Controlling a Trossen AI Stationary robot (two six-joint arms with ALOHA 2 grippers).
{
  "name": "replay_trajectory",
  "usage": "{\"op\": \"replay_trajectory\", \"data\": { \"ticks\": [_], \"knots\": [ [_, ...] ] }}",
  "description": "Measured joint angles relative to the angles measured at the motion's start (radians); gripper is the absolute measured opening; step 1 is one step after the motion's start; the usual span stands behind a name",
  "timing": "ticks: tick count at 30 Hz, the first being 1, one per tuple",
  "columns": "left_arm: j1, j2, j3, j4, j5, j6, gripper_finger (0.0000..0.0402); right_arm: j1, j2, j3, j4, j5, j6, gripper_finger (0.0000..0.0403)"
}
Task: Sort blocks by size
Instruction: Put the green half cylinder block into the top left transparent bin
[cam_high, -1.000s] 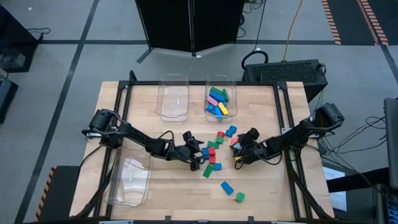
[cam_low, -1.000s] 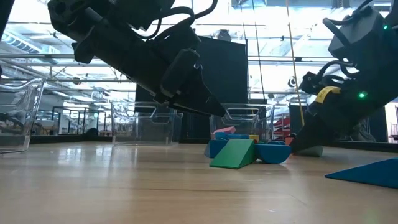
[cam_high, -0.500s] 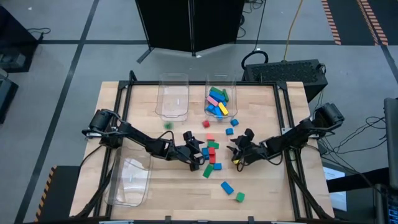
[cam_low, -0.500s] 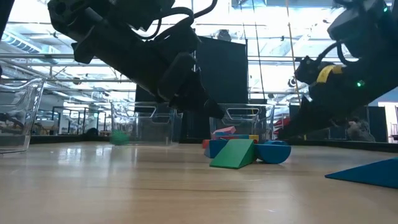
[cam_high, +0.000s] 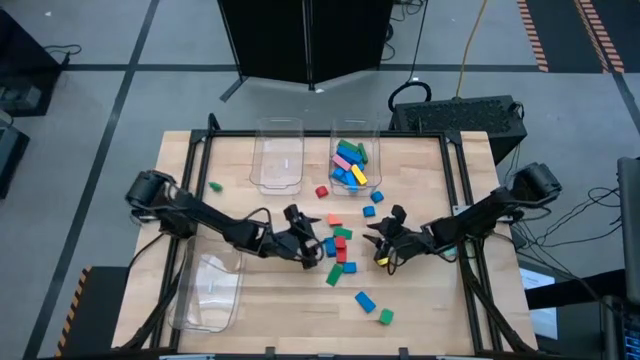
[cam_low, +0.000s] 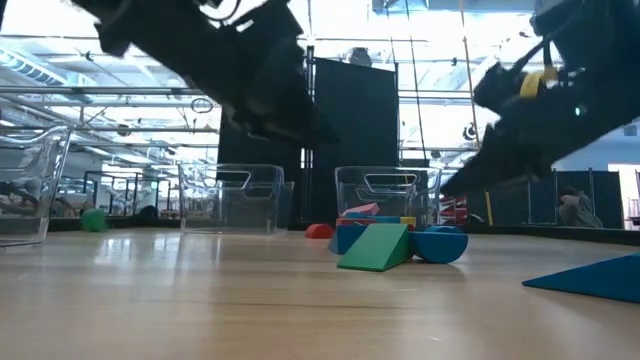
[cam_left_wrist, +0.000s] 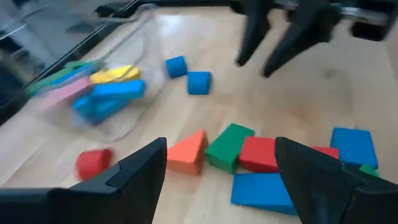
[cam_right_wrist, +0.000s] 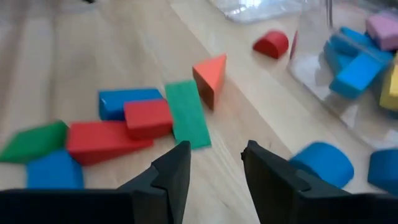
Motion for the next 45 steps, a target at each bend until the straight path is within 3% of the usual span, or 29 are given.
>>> {"op": "replay_trajectory", "data": {
  "ticks": [5, 9, 16, 24, 28, 31, 35, 45],
  "knots": [
    [0.005, -0.13, 0.0, -0.239, -0.091, -0.163, 0.0297, -0.003, -0.086, 0.001, -0.004, -0.048, -0.035, 0.0141],
    [0.005, -0.235, 0.0, -0.481, -0.097, -0.319, 0.0297, -0.003, -0.136, 0.001, -0.046, -0.058, -0.044, 0.0141],
    [0.012, -0.408, 0.0, -0.816, -0.039, -0.569, 0.0297, -0.002, -0.15, 0.001, -0.069, -0.058, -0.044, 0.0141],
    [0.044, -0.512, 0.0, -1.067, -0.011, -0.783, 0.0297, -0.002, -0.149, 0.001, -0.126, -0.06, -0.019, 0.0141],
    [0.135, -0.535, 0.0, -1.23, 0.126, -0.9, 0.0297, -0.002, -0.149, 0.001, -0.131, -0.06, -0.018, 0.0141],
    [0.208, -0.533, 0.0, -1.358, 0.208, -0.94, 0.0297, -0.002, -0.149, 0.001, -0.131, -0.06, -0.018, 0.0141],
    [0.29, -0.534, 0.0, -1.473, 0.245, -0.948, 0.0297, -0.001, -0.149, 0.001, -0.131, -0.067, -0.017, 0.0141],
    [0.481, -0.534, 0.0, -1.541, 0.303, -0.832, 0.0297, 0.0, -0.149, 0.001, -0.191, -0.068, 0.016, 0.0141]
  ]
}}
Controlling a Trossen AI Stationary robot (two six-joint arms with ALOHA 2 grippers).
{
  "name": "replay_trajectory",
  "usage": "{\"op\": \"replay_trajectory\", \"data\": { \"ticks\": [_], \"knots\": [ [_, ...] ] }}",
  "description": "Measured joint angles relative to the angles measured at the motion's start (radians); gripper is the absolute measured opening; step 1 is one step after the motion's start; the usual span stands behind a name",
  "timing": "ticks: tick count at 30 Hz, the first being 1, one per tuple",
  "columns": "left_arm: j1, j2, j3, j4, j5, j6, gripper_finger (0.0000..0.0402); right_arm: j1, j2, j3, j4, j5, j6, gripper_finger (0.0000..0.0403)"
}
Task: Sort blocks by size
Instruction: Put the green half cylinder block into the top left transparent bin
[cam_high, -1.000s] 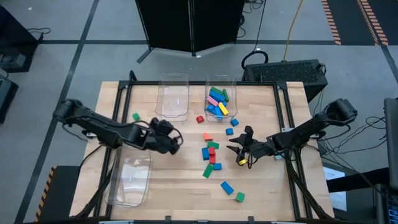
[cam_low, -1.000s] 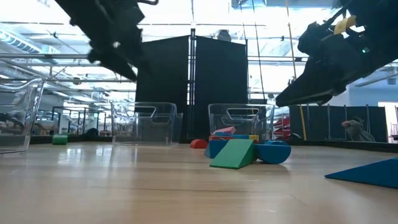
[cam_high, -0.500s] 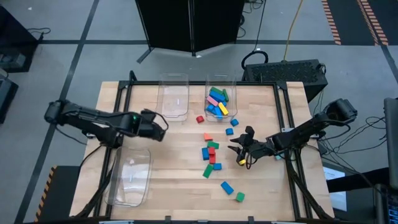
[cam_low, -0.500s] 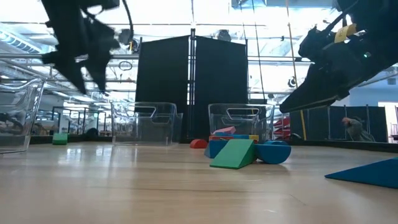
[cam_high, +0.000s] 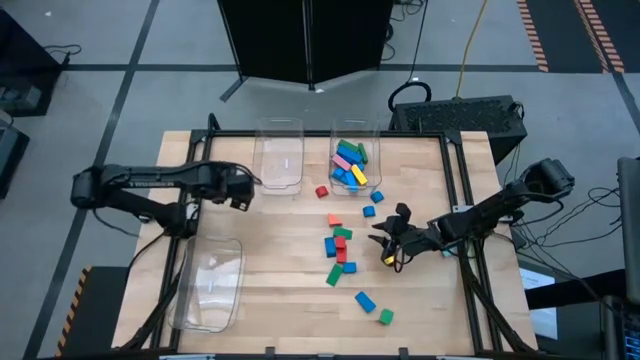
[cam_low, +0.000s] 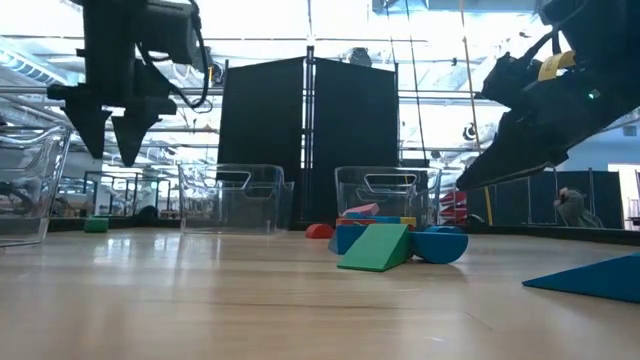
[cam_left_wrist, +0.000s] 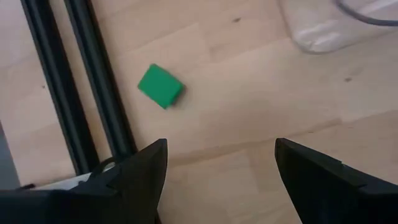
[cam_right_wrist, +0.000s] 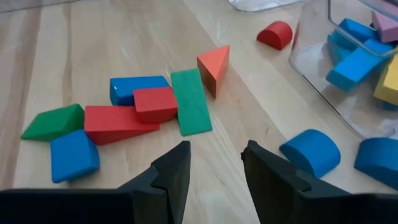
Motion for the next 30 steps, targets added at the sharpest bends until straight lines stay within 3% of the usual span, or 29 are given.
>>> {"op": "replay_trajectory", "data": {
  "ticks": [13, 20, 30],
  "knots": [
    [0.286, 0.0, 0.0, -0.001, 0.118, 0.172, 0.0297, 0.028, 0.0, 0.0, -0.03, -0.003, 0.019, 0.0141],
    [0.398, 0.003, 0.0, 0.062, 0.12, 0.235, 0.0297, 0.048, 0.0, 0.0, -0.03, 0.0, 0.019, 0.0141],
    [0.536, 0.124, 0.0, 0.094, 0.17, 0.34, 0.0297, 0.058, 0.0, -0.001, -0.036, 0.001, 0.023, 0.0141]
  ]
}}
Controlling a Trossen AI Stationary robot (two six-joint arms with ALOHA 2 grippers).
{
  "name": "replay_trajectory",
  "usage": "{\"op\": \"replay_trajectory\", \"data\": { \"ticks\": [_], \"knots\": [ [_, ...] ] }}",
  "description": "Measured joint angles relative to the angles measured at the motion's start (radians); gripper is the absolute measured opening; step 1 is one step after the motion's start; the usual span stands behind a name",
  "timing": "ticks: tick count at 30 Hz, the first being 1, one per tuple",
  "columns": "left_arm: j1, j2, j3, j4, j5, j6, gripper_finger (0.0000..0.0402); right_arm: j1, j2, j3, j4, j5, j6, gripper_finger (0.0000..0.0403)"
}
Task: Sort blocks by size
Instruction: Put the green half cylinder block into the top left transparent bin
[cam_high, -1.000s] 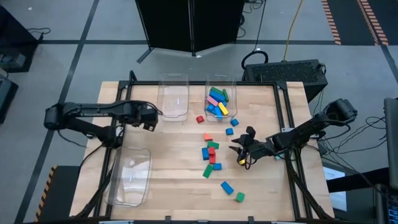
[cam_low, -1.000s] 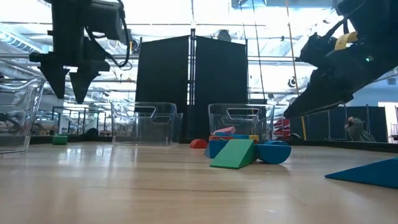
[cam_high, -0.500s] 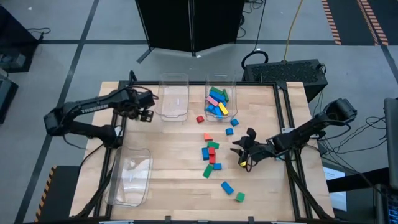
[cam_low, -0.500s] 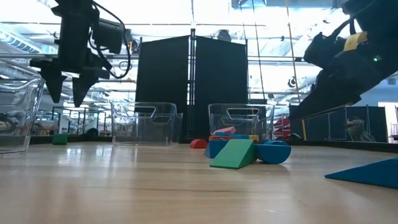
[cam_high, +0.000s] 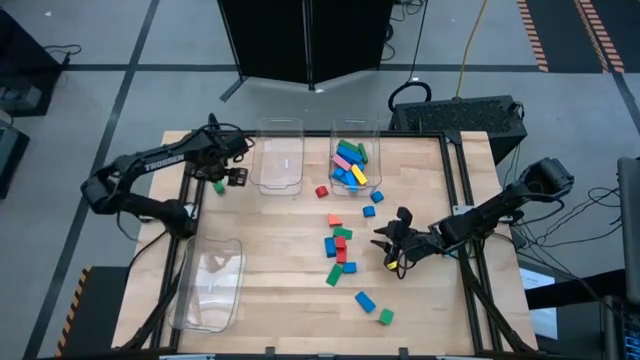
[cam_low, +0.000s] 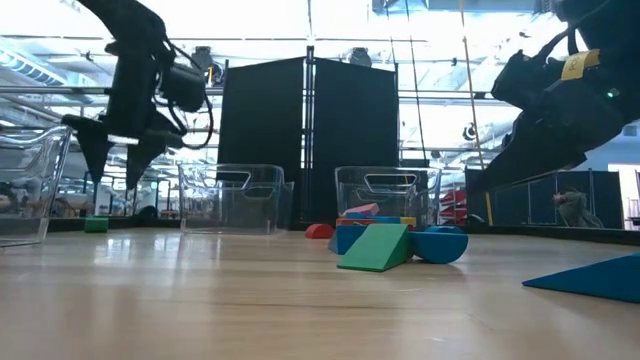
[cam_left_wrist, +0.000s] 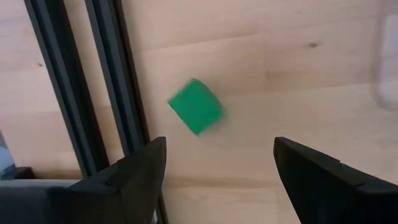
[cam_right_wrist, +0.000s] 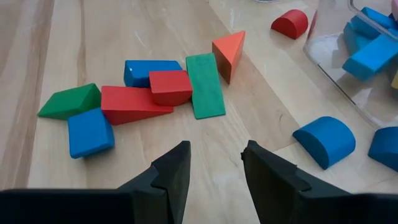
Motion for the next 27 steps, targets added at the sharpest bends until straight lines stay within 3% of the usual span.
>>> {"op": "replay_trajectory", "data": {
  "ticks": [10, 21, 27],
  "knots": [
    [0.072, 0.056, -0.023, 0.103, 0.05, 0.044, 0.0297, 0.013, 0.0, 0.0, -0.069, 0.001, 0.046, 0.0141],
    [0.162, 0.056, -0.234, 0.261, 0.117, 0.046, 0.0297, 0.034, 0.0, 0.0, -0.088, 0.005, 0.076, 0.0141],
    [0.189, 0.052, -0.277, 0.336, 0.129, 0.071, 0.0297, 0.034, 0.0, 0.0, -0.087, 0.025, 0.086, 0.0141]
  ]
}}
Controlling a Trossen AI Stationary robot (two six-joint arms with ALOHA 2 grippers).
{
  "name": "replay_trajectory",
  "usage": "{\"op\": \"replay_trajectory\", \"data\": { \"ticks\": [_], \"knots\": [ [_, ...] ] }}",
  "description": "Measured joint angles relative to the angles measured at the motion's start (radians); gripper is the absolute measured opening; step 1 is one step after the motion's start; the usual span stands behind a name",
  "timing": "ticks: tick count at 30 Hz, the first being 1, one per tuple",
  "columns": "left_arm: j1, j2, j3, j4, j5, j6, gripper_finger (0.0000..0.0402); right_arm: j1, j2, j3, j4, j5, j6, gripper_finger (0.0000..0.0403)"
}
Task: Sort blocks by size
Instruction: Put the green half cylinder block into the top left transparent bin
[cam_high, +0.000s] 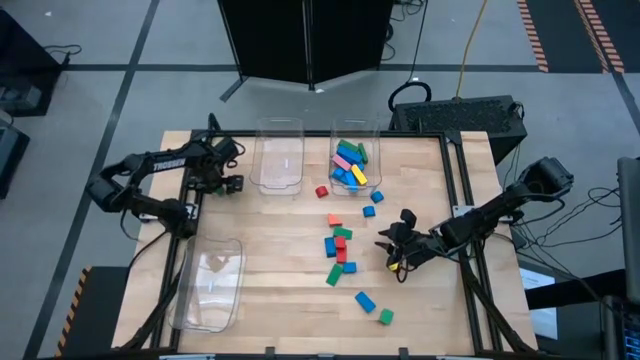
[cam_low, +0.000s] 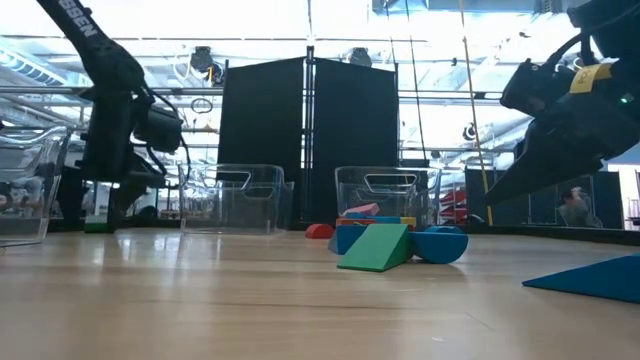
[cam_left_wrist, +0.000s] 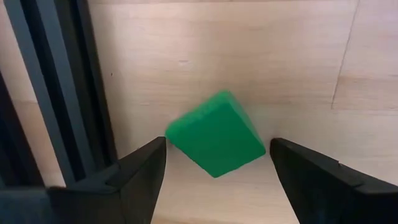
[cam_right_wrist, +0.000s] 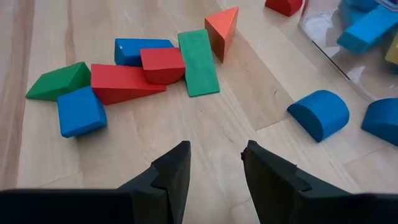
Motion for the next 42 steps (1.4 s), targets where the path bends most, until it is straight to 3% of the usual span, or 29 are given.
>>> {"op": "replay_trajectory", "data": {
  "ticks": [18, 33, 42],
  "knots": [
    [0.05, 0.003, -0.002, 0.09, -0.007, 0.006, 0.029, 0.0, 0.0, 0.0, -0.001, 0.002, 0.007, 0.0141],
    [0.044, 0.002, 0.001, 0.1, -0.023, 0.051, 0.0133, 0.0, 0.0, 0.0, -0.002, 0.002, 0.007, 0.0141],
    [-0.001, -0.091, -0.005, 0.06, -0.106, 0.075, 0.0126, 0.0, 0.0, 0.0, -0.008, 0.002, 0.007, 0.0141]
  ]
}}
